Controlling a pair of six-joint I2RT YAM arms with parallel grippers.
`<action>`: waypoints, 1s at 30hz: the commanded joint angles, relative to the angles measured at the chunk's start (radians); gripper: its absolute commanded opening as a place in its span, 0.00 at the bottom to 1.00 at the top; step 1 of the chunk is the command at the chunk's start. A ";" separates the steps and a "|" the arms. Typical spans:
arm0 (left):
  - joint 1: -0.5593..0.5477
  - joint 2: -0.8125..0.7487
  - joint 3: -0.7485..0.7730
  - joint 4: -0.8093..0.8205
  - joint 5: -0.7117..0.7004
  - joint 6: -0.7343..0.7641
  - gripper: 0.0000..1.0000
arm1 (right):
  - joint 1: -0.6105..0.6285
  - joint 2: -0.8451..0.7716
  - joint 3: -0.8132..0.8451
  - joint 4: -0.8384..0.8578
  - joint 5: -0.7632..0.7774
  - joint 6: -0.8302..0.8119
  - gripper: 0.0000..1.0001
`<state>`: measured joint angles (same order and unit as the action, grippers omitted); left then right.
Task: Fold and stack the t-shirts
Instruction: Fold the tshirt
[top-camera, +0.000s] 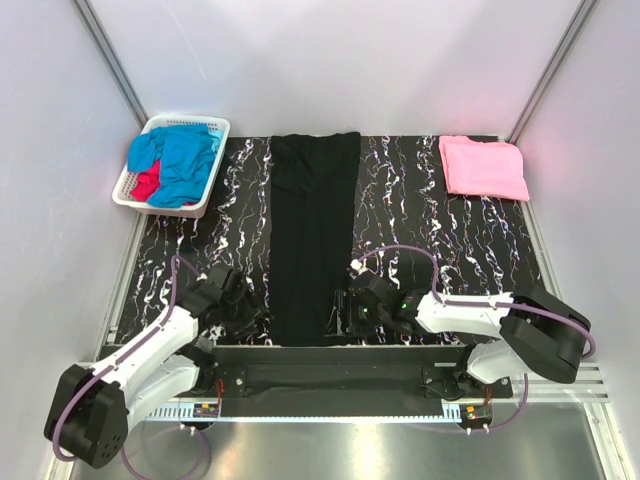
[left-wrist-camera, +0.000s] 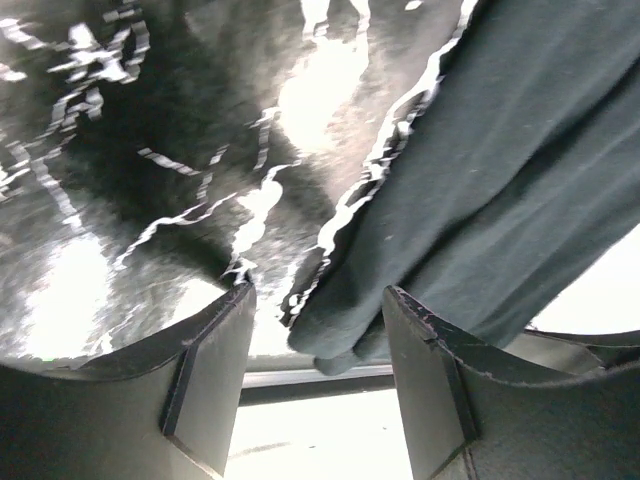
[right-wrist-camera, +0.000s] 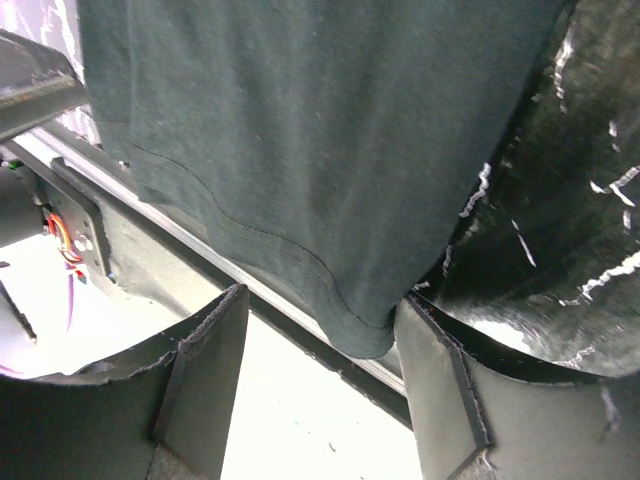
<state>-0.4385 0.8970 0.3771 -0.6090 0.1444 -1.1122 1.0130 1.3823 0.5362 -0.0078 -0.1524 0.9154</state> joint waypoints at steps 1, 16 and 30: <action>-0.006 -0.010 -0.024 -0.071 -0.045 -0.011 0.60 | 0.012 0.041 -0.005 0.031 0.002 0.014 0.67; -0.052 -0.001 -0.101 0.031 0.023 -0.049 0.48 | 0.027 0.060 -0.007 0.022 0.017 0.037 0.66; -0.127 0.059 -0.038 0.025 -0.006 -0.064 0.00 | 0.036 0.015 0.011 -0.058 0.051 0.045 0.00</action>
<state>-0.5488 0.9379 0.3302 -0.5186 0.1902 -1.1881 1.0374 1.4166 0.5358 -0.0143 -0.1261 0.9611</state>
